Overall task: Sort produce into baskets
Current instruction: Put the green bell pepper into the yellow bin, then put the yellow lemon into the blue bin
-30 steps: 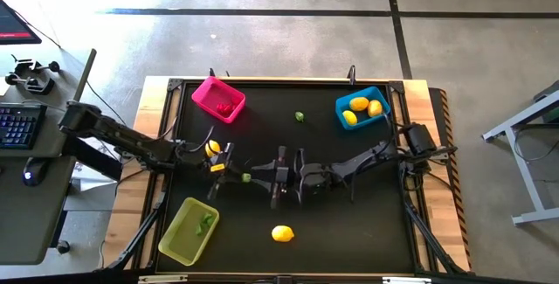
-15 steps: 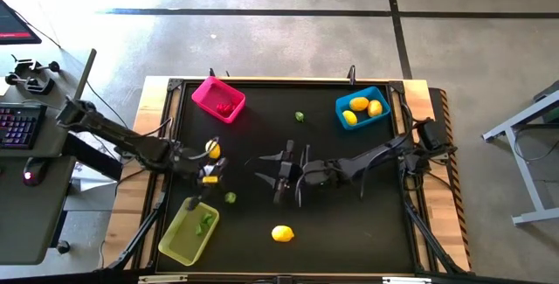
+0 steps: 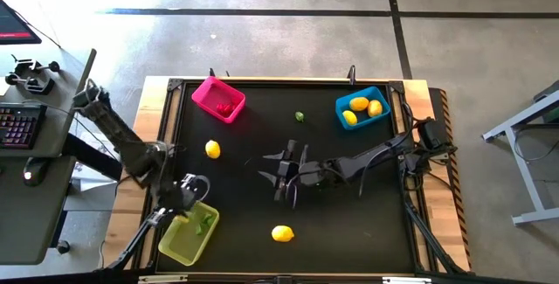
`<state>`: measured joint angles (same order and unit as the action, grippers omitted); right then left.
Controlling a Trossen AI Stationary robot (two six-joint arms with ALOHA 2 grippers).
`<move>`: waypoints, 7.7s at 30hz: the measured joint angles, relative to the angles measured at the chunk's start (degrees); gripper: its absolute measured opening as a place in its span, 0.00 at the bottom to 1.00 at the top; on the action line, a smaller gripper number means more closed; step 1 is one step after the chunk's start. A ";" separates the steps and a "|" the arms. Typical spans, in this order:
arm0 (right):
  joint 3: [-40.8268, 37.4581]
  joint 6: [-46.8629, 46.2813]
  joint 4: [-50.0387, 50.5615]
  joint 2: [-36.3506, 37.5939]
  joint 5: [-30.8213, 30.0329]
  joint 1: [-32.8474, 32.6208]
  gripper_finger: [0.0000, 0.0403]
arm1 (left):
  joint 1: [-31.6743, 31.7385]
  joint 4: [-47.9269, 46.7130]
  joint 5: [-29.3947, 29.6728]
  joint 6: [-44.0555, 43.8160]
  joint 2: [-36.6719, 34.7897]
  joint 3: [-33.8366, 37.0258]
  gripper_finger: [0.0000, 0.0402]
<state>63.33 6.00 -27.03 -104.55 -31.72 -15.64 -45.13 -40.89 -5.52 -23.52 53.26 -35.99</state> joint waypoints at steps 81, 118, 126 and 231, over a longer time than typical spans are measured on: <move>-0.04 -6.01 12.68 -0.07 -0.24 0.24 0.52 | 36.83 -25.09 28.83 80.11 28.89 -12.07 0.58; -0.04 -6.03 12.61 -0.07 0.20 0.22 0.52 | 41.91 -3.97 31.55 83.14 20.34 2.64 0.52; -0.04 -6.02 12.71 -0.07 0.20 0.22 0.52 | 41.91 -5.06 29.07 76.61 18.92 1.91 0.43; 0.04 -26.98 38.91 18.00 -16.31 1.40 0.43 | 52.81 98.67 -9.93 30.80 16.96 19.07 0.63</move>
<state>63.37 -20.98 11.88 -86.55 -48.03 -14.24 7.68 57.78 -15.45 7.28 70.22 -16.92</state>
